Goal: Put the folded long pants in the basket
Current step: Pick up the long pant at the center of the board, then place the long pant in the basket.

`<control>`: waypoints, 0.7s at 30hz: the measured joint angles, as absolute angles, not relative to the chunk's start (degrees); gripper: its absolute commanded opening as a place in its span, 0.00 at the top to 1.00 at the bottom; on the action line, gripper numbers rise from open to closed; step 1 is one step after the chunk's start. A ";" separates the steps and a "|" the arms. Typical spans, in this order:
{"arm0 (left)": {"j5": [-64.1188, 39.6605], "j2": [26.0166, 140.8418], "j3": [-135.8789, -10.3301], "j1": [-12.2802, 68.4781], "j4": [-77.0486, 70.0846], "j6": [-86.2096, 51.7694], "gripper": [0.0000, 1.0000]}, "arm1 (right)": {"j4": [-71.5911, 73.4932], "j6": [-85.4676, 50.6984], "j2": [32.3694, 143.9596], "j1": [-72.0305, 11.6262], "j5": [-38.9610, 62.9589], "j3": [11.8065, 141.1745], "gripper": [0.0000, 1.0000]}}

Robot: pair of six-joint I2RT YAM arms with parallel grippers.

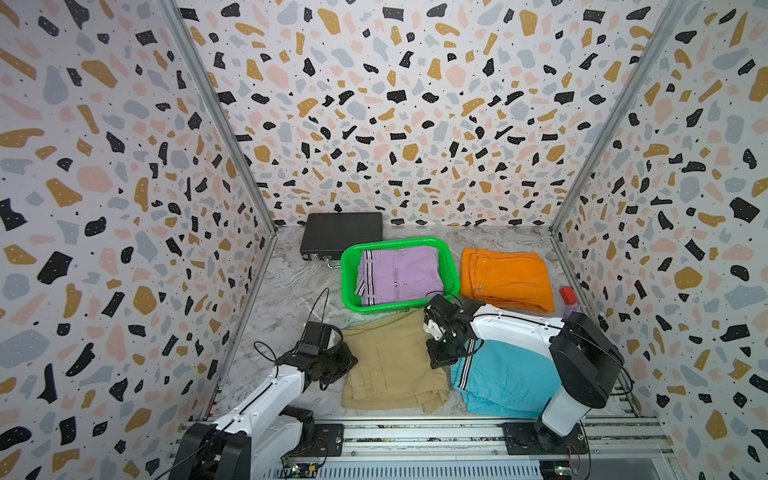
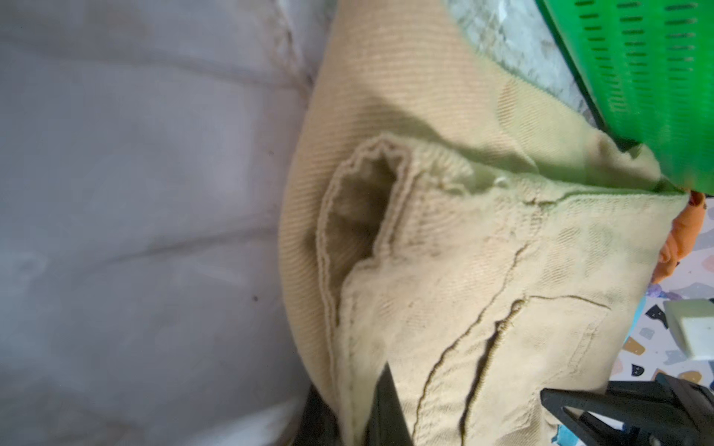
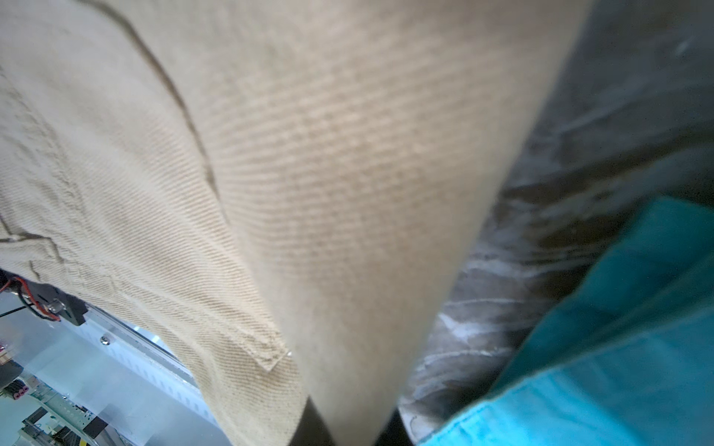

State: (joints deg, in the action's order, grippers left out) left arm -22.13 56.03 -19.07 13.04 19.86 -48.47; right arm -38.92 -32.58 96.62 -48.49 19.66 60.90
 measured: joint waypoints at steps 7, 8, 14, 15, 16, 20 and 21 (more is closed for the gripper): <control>-22.70 43.99 -31.22 13.89 37.95 -45.74 1.00 | -40.18 -31.22 86.32 -50.04 19.86 60.05 1.00; -22.90 42.68 -33.19 13.93 39.88 -45.50 1.00 | -40.75 -31.03 84.29 -50.59 19.86 60.05 1.00; -25.19 38.15 -44.29 13.96 52.07 -44.23 1.00 | -45.60 -30.35 75.20 -53.25 20.36 61.39 1.00; -25.50 37.85 -45.47 13.98 53.63 -44.25 1.00 | -46.48 -30.17 74.04 -53.45 20.56 61.93 1.00; -25.67 37.65 -46.76 13.98 55.20 -44.25 1.00 | -47.44 -29.93 73.08 -53.56 20.78 62.76 1.00; -25.56 39.00 -53.80 14.00 60.10 -43.59 1.00 | -50.83 -28.51 70.83 -53.76 20.64 68.25 1.00; -25.52 40.03 -56.14 14.00 60.71 -43.03 1.00 | -51.53 -28.05 70.63 -53.76 20.21 70.15 1.00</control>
State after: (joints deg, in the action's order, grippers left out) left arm -25.52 40.03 -56.14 14.00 60.71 -43.03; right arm -51.53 -28.05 70.63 -53.76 20.21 70.15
